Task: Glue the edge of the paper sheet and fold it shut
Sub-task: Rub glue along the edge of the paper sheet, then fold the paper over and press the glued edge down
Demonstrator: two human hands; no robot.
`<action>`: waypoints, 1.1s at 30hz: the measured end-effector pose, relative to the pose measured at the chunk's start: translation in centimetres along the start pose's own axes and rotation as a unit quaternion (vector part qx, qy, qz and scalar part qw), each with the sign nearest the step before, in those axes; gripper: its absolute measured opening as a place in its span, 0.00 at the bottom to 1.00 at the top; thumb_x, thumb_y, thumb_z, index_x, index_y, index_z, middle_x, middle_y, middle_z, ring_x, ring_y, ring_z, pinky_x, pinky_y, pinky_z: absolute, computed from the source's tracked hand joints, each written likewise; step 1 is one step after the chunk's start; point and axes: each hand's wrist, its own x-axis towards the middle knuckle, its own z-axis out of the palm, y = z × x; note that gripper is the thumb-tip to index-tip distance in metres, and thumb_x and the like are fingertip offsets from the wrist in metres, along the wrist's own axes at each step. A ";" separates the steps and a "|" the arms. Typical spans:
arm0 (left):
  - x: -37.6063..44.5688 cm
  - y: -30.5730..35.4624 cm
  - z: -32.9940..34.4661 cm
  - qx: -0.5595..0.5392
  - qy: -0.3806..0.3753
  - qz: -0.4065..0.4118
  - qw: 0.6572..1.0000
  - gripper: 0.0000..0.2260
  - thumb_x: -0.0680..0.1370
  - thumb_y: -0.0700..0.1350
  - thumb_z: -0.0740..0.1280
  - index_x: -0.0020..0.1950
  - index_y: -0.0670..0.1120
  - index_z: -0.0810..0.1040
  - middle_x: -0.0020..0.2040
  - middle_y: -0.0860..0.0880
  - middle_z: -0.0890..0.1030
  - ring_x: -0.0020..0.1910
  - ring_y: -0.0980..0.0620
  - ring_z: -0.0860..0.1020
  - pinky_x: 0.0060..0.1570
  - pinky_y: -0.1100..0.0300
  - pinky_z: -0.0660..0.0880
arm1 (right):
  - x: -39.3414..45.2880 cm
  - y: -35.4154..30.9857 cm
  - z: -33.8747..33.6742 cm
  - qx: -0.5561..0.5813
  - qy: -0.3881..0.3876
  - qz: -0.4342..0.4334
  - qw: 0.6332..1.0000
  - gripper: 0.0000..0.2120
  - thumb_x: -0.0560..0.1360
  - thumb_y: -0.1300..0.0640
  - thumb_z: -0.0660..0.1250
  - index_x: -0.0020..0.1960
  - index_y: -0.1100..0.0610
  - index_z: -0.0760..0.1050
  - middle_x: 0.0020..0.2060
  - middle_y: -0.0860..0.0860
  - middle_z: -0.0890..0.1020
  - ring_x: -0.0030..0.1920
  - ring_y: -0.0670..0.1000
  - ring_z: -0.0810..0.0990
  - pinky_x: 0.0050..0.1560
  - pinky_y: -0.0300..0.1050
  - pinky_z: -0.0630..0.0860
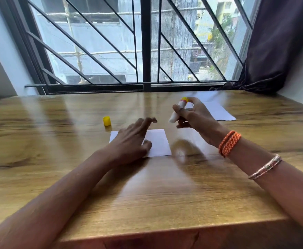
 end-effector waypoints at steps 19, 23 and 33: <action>1.2 -3.0 -2.4 -0.205 0.146 -0.008 0.968 0.16 0.66 0.30 0.64 0.45 0.51 0.73 0.66 0.48 0.66 0.64 0.53 0.67 0.48 0.72 0.74 | 7.2 -0.3 7.2 0.119 -0.084 0.006 0.989 0.16 0.76 0.53 0.67 0.59 0.62 0.73 0.30 0.52 0.81 0.30 0.48 0.81 0.35 0.44 0.80; 1.4 -4.7 -2.4 -0.284 0.193 -0.028 0.939 0.20 0.65 0.27 0.61 0.40 0.54 0.74 0.53 0.51 0.71 0.62 0.49 0.73 0.49 0.61 0.80 | 8.3 0.4 9.8 0.067 -0.068 -0.002 0.995 0.20 0.75 0.48 0.67 0.60 0.60 0.75 0.27 0.49 0.75 0.24 0.44 0.71 0.25 0.36 0.68; 1.6 -8.5 -2.5 -0.155 0.249 -0.105 0.950 0.21 0.70 0.27 0.62 0.59 0.43 0.75 0.62 0.44 0.71 0.61 0.48 0.71 0.49 0.67 0.72 | 9.9 0.9 12.4 0.042 -0.101 0.018 0.994 0.09 0.80 0.53 0.61 0.50 0.59 0.71 0.26 0.50 0.74 0.18 0.43 0.65 0.18 0.33 0.59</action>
